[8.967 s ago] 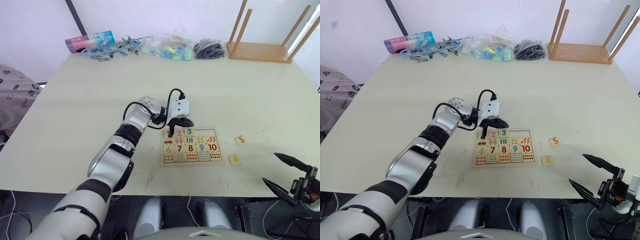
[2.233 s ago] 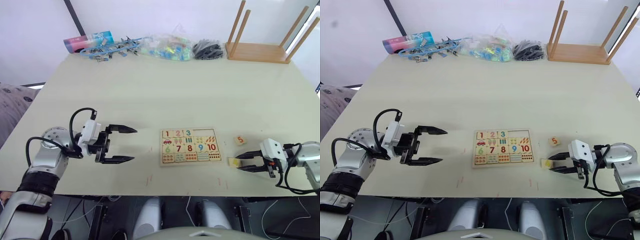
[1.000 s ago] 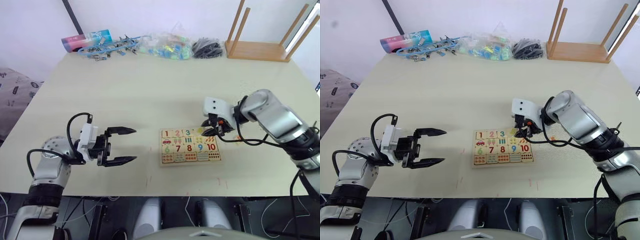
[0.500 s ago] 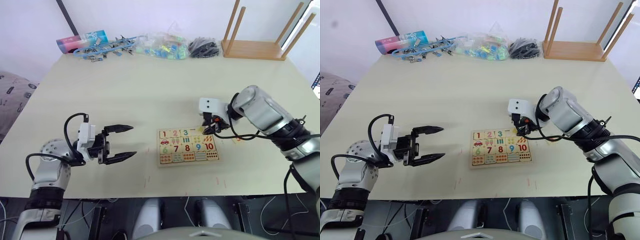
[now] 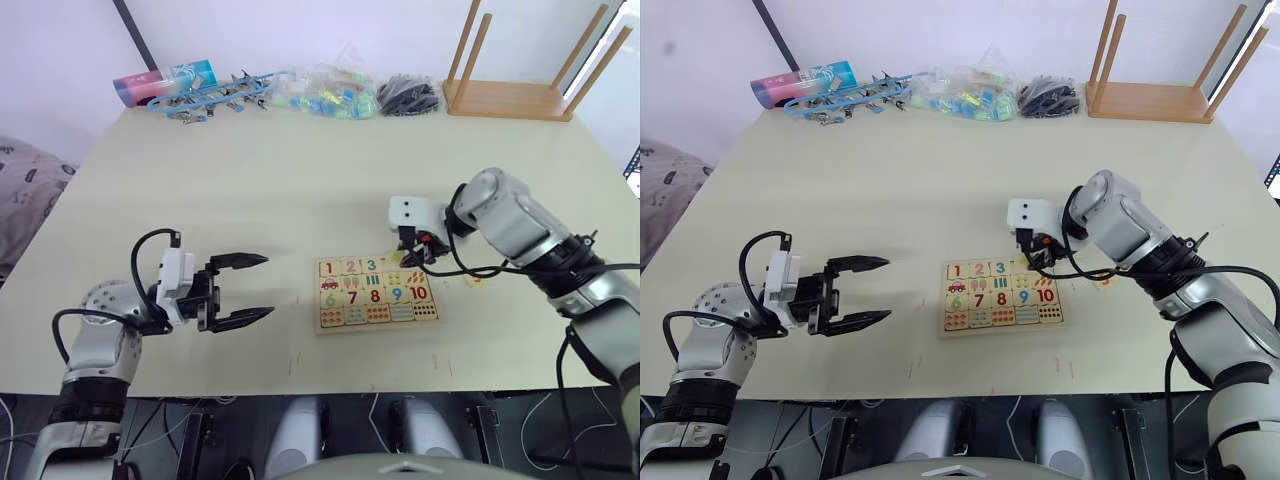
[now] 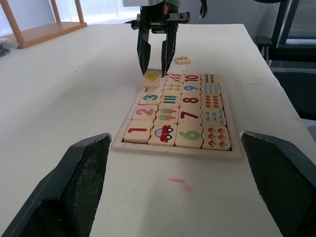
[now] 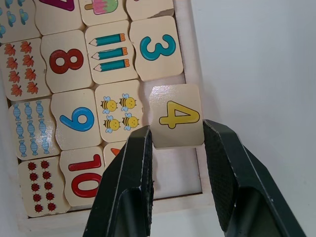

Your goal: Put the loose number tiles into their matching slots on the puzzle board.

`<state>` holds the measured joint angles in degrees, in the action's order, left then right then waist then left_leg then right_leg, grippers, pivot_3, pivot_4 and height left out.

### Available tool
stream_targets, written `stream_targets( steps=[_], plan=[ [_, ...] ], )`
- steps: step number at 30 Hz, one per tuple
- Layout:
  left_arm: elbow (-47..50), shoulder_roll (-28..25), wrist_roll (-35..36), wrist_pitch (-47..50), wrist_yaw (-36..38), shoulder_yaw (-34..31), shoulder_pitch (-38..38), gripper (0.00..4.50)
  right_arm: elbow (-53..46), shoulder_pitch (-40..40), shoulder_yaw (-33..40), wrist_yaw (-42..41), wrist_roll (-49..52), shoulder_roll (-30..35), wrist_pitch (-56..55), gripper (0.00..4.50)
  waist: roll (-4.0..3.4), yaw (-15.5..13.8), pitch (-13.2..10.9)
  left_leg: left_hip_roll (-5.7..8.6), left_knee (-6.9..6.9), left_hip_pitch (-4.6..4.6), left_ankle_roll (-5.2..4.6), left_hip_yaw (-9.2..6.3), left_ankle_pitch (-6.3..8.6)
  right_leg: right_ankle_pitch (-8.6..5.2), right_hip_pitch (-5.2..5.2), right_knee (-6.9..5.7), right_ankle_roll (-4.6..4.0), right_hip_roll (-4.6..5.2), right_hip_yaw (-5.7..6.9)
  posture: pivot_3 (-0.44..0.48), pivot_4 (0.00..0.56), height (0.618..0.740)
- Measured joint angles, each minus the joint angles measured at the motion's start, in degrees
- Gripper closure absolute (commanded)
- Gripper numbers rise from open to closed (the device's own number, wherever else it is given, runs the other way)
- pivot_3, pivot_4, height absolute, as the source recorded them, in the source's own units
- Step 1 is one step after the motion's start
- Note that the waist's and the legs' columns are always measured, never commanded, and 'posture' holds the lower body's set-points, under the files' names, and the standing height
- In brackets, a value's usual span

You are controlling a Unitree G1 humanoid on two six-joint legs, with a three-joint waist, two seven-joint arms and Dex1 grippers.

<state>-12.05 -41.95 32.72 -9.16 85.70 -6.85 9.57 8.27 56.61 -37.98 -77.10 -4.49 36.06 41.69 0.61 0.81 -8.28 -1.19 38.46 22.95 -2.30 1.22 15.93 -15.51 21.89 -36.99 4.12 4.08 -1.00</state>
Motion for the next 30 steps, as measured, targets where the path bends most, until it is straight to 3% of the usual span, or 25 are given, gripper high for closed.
stream_targets(
  steps=[30],
  plan=[
    [2.10, 0.03, -0.76, 1.08, -1.77, 0.00, -0.18, 0.00, 0.12, -0.30, -1.02, -1.27, -3.82, -1.64, -2.37, 3.56, 0.00, 0.00, 0.00, 0.00, -0.01, 0.00, 0.00, 0.00, 0.00, 0.00, 0.00, 0.00, 0.00, 0.00, 0.00, 0.000, 0.150, 0.740]
  ],
)
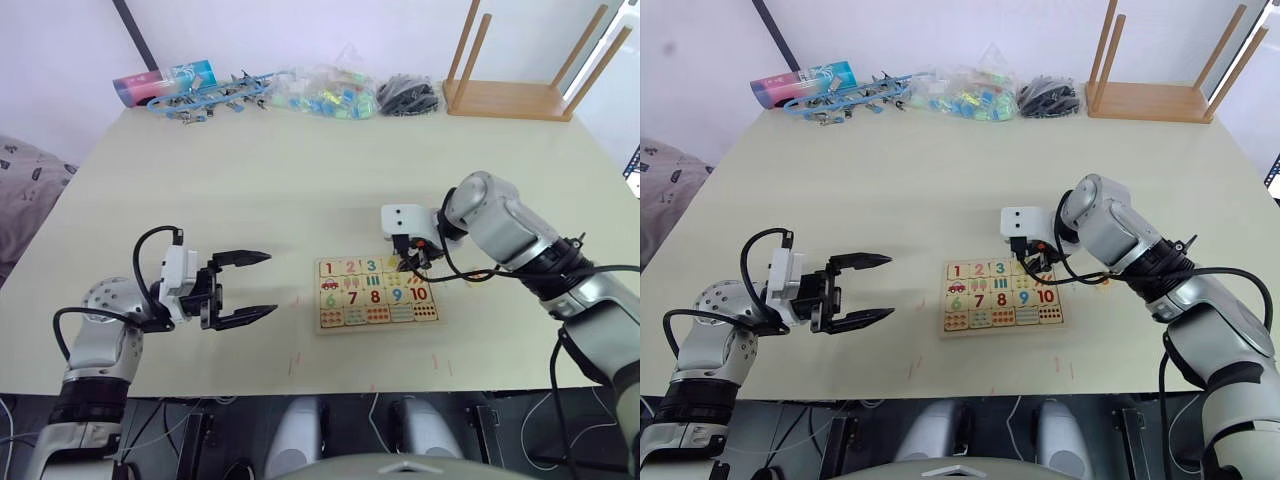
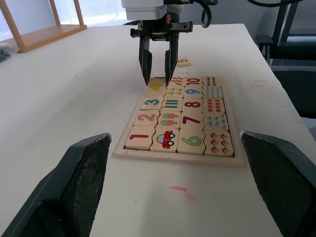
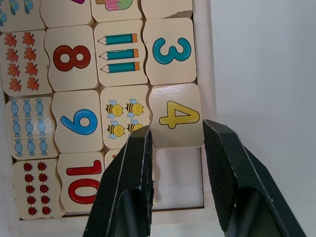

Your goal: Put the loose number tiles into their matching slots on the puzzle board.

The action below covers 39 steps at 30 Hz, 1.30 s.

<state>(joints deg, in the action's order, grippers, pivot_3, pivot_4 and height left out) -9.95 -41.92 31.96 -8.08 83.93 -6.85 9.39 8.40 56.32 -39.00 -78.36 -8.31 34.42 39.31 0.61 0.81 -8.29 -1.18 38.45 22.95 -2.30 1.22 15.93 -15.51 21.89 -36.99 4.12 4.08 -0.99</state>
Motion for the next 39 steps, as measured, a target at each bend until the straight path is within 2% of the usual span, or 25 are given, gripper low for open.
stream_targets(
  steps=[8, 9, 10, 14, 21, 26, 28, 31, 34, 35, 37, 39],
  plan=[
    [0.30, 0.16, -0.29, 0.22, -0.06, 0.00, -0.01, 0.00, 0.55, -0.05, 0.01, -0.08, -0.18, -0.10, -0.94, 3.56, 0.00, 0.01, 0.00, 0.00, 0.00, 0.00, 0.00, 0.00, 0.00, 0.00, 0.00, 0.00, 0.00, 0.00, 0.00, 0.000, 0.150, 0.740],
    [0.30, 0.18, -0.30, 0.23, -0.07, 0.00, -0.01, 0.00, 0.57, -0.05, 0.01, -0.14, -0.21, -0.08, -1.08, 2.54, 0.00, 0.01, 0.00, 0.00, 0.00, 0.00, 0.00, 0.00, 0.00, 0.00, 0.00, 0.00, 0.00, 0.00, 0.00, 0.000, 0.150, 0.740],
    [0.30, 0.21, -0.30, 0.23, -0.07, 0.00, 0.00, 0.00, 0.62, -0.19, 0.00, -0.27, -0.22, -0.08, -1.28, 2.22, 0.00, 0.00, 0.00, 0.00, 0.00, 0.00, 0.00, 0.00, 0.00, 0.00, 0.00, 0.00, 0.00, 0.00, 0.00, 0.000, 0.150, 0.740],
    [0.30, 0.44, -0.30, 0.26, -0.05, 0.00, 0.03, 0.00, 1.04, -0.58, 0.01, -0.48, -0.36, -0.04, -1.54, 0.26, 0.00, -0.01, 0.00, 0.00, 0.00, 0.00, 0.00, 0.00, 0.00, 0.00, 0.00, 0.00, 0.00, 0.00, 0.00, 0.000, 0.150, 0.740],
    [0.30, 0.52, -0.32, 0.28, -0.01, 0.01, 0.20, 0.00, 1.25, -0.58, 0.25, -0.48, -0.29, -0.04, -1.00, 0.26, 0.00, -0.02, 0.00, 0.00, 0.00, 0.00, 0.00, 0.00, 0.00, 0.00, 0.00, 0.01, 0.00, 0.00, 0.00, 0.000, 0.150, 0.740],
    [0.30, 0.78, -0.36, 0.35, -0.03, 0.03, 0.79, 0.00, 1.50, -0.82, 3.70, -0.08, 1.44, 0.28, -1.33, 0.26, 0.00, -0.03, -0.01, 0.00, -0.01, 0.00, 0.00, 0.00, 0.00, 0.00, 0.00, 0.01, 0.00, 0.01, 0.00, 0.000, 0.150, 0.740],
    [0.30, 0.88, -0.38, 0.44, -0.05, 0.05, 0.93, 0.00, 1.06, -1.52, 6.22, 0.21, 2.87, 0.75, -1.56, 0.65, 0.01, -0.04, -0.02, 0.00, -0.02, 0.01, 0.00, 0.00, 0.00, 0.00, -0.01, 0.02, 0.00, 0.01, 0.00, 0.000, 0.150, 0.740],
    [0.31, 0.91, -0.41, 0.49, -0.01, 0.10, 1.16, 0.00, -0.78, -3.23, 9.53, 0.98, 4.97, 1.14, -1.70, 1.67, 0.02, -0.03, -0.02, -0.01, -0.03, 0.00, 0.00, -0.01, 0.00, 0.00, -0.01, 0.02, 0.00, 0.02, 0.00, 0.000, 0.150, 0.740],
    [0.30, 0.96, -0.46, 0.61, 0.06, 0.15, 1.59, 0.00, -2.69, -6.06, 13.95, 2.77, 7.91, 0.70, -2.38, 3.02, 0.03, -0.05, -0.02, -0.02, -0.03, 0.01, 0.00, -0.01, 0.00, 0.00, -0.01, 0.02, 0.00, 0.02, 0.01, 0.000, 0.150, 0.740],
    [0.30, 0.96, -0.47, 0.65, 0.08, 0.15, 1.69, 0.00, -3.13, -6.88, 15.22, 3.21, 8.90, 0.32, -2.59, 3.76, 0.03, -0.04, -0.02, -0.02, -0.03, 0.00, 0.00, -0.01, 0.00, 0.00, -0.01, 0.02, 0.00, 0.02, 0.00, 0.000, 0.150, 0.740],
    [0.30, 0.97, -0.50, 1.07, 0.11, 0.22, 2.01, 0.00, -4.99, -9.60, 18.11, 5.09, 11.56, -0.46, -3.95, 4.41, 0.03, -0.04, -0.03, -0.01, -0.04, 0.00, -0.01, 0.00, 0.00, 0.00, 0.00, 0.02, 0.00, 0.02, -0.01, 0.000, 0.150, 0.740],
    [0.30, 0.99, -0.52, 1.15, 0.13, 0.31, 2.13, 0.00, -5.56, -11.97, 20.59, 6.61, 13.11, -1.81, -5.99, 4.41, 0.07, -0.06, -0.01, -0.02, -0.05, 0.00, 0.00, -0.02, 0.00, 0.00, -0.02, 0.03, 0.00, 0.02, 0.01, 0.000, 0.150, 0.740]
  ],
)
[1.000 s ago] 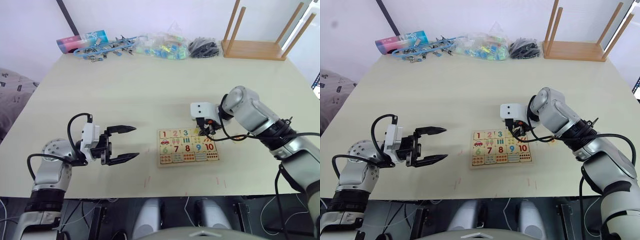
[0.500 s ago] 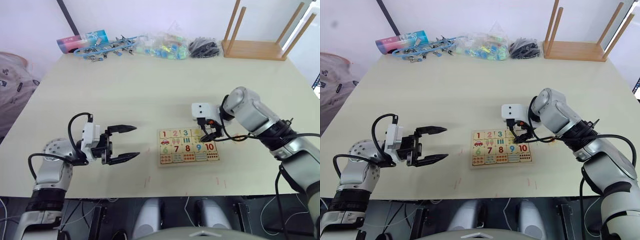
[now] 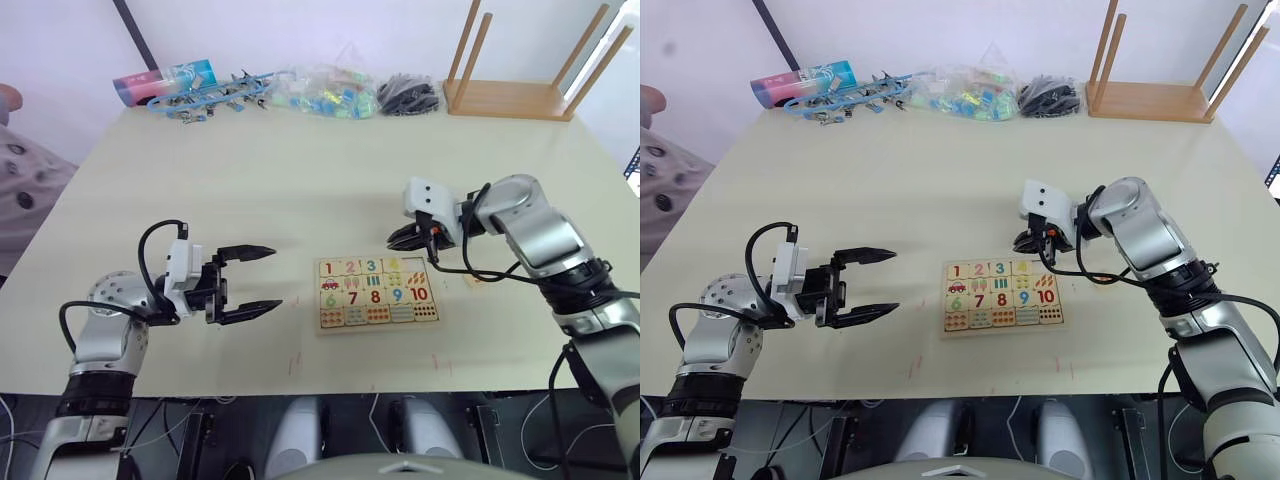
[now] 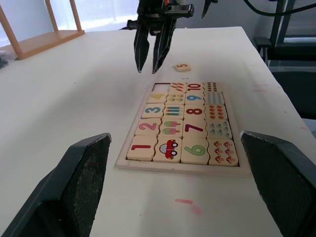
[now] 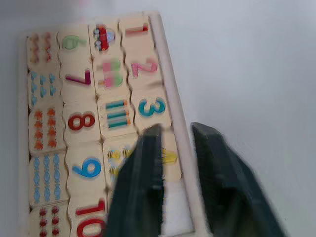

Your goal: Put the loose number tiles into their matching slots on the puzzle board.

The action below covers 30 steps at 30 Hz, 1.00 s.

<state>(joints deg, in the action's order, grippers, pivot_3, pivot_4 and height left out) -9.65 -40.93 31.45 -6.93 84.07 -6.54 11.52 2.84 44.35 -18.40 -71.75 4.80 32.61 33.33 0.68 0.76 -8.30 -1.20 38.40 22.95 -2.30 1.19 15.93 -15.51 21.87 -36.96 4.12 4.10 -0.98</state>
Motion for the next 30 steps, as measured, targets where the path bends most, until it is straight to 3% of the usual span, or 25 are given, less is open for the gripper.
stream_targets(
  steps=[7, 30],
  plan=[
    [0.01, 0.00, -0.03, 0.60, -0.13, 0.00, 0.41, 0.00, 3.38, -12.49, 6.12, 4.04, 4.42, -2.58, -13.68, 4.41, 0.04, 0.09, -0.05, 0.02, 0.00, -0.04, 0.00, 0.01, 0.00, 0.01, -0.06, 0.01, 0.01, 0.00, -0.01, 0.000, 0.150, 0.740],
    [-0.01, 0.00, -0.88, 0.60, 0.80, 0.01, 0.96, 0.00, 11.61, -16.48, 7.02, 7.52, 3.48, -4.39, -23.68, 4.41, 0.07, -0.02, -0.05, -0.01, 0.00, -0.11, 0.00, 0.01, 0.00, 0.00, -0.13, 0.02, 0.00, -0.01, -0.01, 0.000, 0.150, 0.740]
  ],
)
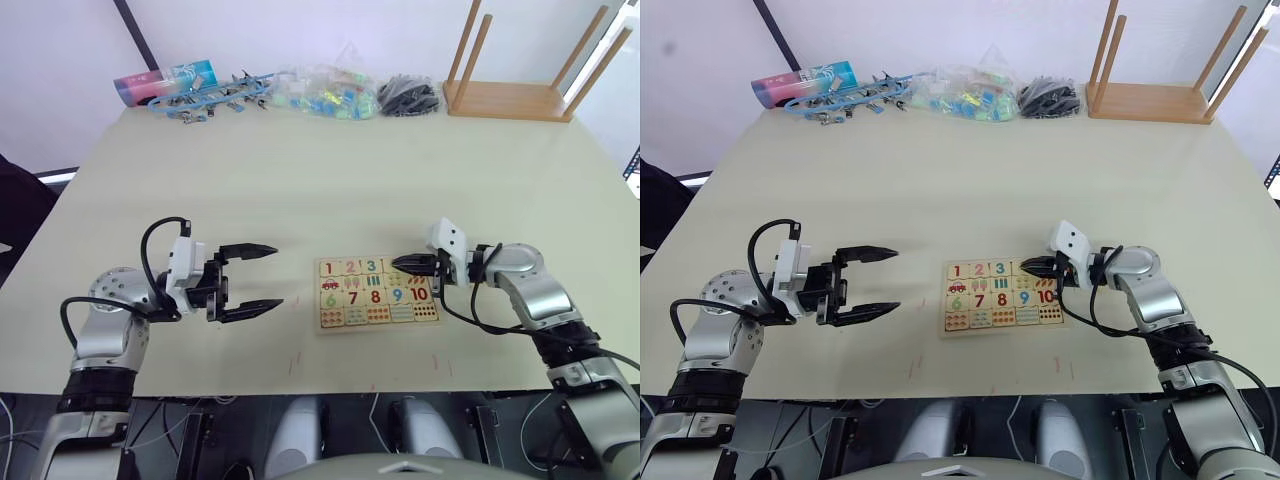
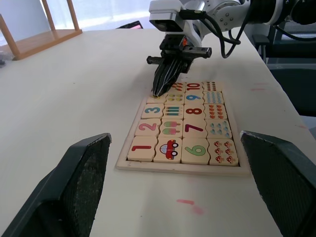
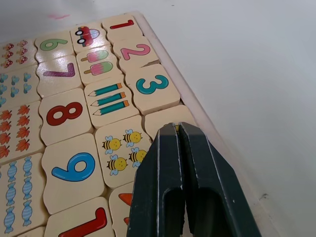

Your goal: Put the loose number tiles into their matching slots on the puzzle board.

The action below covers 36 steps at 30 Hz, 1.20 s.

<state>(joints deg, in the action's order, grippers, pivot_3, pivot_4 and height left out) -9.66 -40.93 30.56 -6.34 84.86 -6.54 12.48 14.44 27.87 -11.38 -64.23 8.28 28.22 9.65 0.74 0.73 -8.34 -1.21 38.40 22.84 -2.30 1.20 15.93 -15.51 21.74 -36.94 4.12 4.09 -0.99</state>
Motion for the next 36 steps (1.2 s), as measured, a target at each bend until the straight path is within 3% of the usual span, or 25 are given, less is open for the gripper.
stream_targets(
  steps=[9, 19, 24, 27, 28, 29, 30, 36],
  plan=[
    [0.00, 0.08, -0.87, 0.90, -2.24, -0.02, -0.49, 0.00, -6.26, -5.16, 4.02, 2.98, 3.68, 0.94, 1.79, 4.41, -0.01, -0.14, -0.01, 0.00, 0.00, 0.02, 0.00, 0.00, 0.00, 0.00, 0.00, 0.01, 0.00, 0.03, 0.00, 0.000, 0.150, 0.740],
    [0.16, 0.86, -1.68, 1.38, -8.24, -2.35, -4.96, 0.00, -23.33, -24.43, 19.41, 10.15, 11.10, 3.95, 2.84, 4.41, 0.00, -0.17, -0.01, -0.02, -0.02, 0.00, -0.01, -0.02, 0.01, 0.00, -0.03, 0.01, 0.00, 0.04, 0.00, 0.000, 0.150, 0.740],
    [0.22, 0.91, -1.40, 1.38, -9.16, -4.36, -8.65, 0.00, -25.48, -33.36, 27.73, 12.02, 13.66, 4.57, 0.72, 3.03, 0.01, -0.41, -0.01, -0.03, -0.02, -0.01, -0.02, -0.03, 0.02, 0.00, -0.06, 0.04, 0.00, 0.04, 0.01, 0.000, 0.150, 0.740],
    [0.22, 0.91, -1.17, 1.38, -9.78, -5.42, -10.13, 0.00, -25.67, -38.44, 31.36, 12.15, 14.98, 4.42, -0.87, 1.54, 0.00, -0.52, -0.01, -0.03, -0.02, -0.02, -0.02, -0.02, 0.02, 0.00, -0.08, 0.04, 0.00, 0.05, -0.01, 0.000, 0.150, 0.740],
    [0.21, 0.93, -0.94, 1.44, -10.24, -6.87, -11.02, 0.00, -25.73, -43.79, 35.10, 11.42, 17.19, 3.63, -2.86, 0.70, 0.00, -0.57, -0.01, -0.03, -0.02, -0.06, -0.02, -0.04, 0.02, 0.00, -0.12, 0.04, -0.01, 0.06, 0.01, 0.000, 0.150, 0.740],
    [0.21, 0.93, -0.92, 1.44, -10.25, -7.02, -11.11, 0.00, -25.72, -44.08, 35.24, 11.36, 17.25, 3.63, -2.91, 0.55, 0.00, -0.56, -0.01, -0.03, -0.02, -0.07, -0.02, -0.03, 0.02, 0.00, -0.13, 0.04, -0.01, 0.06, 0.00, 0.000, 0.150, 0.740],
    [0.17, 0.92, -0.76, 1.51, -10.26, -7.41, -11.32, 0.00, -25.54, -45.95, 36.10, 10.76, 17.61, 3.58, -3.69, 0.09, 0.00, -0.48, -0.01, -0.03, -0.02, -0.07, -0.02, -0.02, 0.02, 0.00, -0.13, 0.04, -0.01, 0.06, -0.02, 0.000, 0.150, 0.740],
    [0.17, 0.75, 0.13, 2.52, -10.30, -9.65, -14.21, 0.00, -21.52, -52.83, 41.33, 6.50, 20.22, 3.47, -9.38, 0.03, 0.00, -0.32, 0.00, -0.05, -0.05, -0.14, -0.02, -0.02, 0.02, -0.01, -0.18, 0.10, -0.02, 0.07, -0.02, 0.000, 0.150, 0.740]
  ],
)
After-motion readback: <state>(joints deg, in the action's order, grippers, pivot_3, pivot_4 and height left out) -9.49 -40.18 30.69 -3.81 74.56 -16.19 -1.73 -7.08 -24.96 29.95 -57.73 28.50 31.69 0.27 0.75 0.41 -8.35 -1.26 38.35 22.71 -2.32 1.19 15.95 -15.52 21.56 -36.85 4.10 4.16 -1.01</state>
